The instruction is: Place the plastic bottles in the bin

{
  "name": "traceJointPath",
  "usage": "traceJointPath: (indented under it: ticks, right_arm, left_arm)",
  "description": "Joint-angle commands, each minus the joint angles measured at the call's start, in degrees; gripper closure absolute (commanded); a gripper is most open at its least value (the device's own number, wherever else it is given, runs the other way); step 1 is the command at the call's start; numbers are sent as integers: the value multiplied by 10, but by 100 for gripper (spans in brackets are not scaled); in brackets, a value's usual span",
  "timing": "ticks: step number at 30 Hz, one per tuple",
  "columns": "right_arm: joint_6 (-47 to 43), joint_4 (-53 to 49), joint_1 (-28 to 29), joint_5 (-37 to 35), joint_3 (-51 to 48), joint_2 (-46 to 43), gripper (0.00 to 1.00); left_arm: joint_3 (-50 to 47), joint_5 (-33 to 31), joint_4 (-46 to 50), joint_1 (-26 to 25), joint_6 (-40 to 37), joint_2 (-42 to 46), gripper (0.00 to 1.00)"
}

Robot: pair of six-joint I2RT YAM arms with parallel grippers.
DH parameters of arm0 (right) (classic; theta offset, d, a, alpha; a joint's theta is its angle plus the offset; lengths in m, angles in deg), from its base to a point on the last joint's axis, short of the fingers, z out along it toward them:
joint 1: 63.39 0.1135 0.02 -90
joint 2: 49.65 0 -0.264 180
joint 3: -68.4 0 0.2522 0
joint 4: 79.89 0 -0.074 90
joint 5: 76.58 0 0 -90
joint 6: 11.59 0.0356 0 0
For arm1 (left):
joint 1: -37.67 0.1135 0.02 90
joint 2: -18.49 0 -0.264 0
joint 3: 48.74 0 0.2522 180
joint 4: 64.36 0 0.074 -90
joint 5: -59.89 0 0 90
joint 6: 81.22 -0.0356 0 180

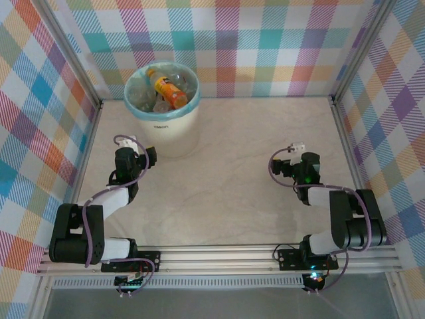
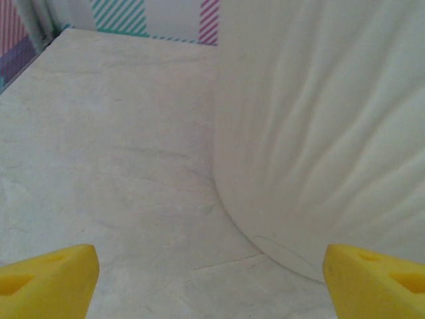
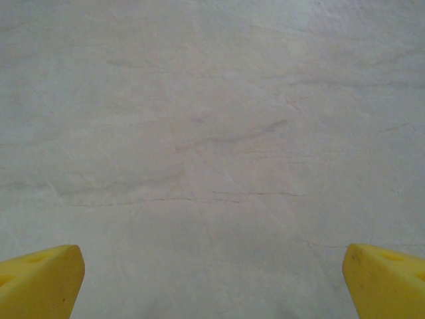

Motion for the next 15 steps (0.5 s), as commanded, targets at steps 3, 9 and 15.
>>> traceJointPath:
  ticks: [3, 9, 15]
  right_arm:
    - [21, 95, -9, 38, 3, 35, 0]
    - [38, 102, -16, 22, 4, 47, 0]
    - [53, 83, -20, -7, 14, 48, 0]
  left_arm:
    - [-36, 45, -80, -9, -34, -36, 13]
    - [-50, 36, -155, -9, -35, -95, 12]
    - [-36, -6, -159, -9, -17, -134, 2]
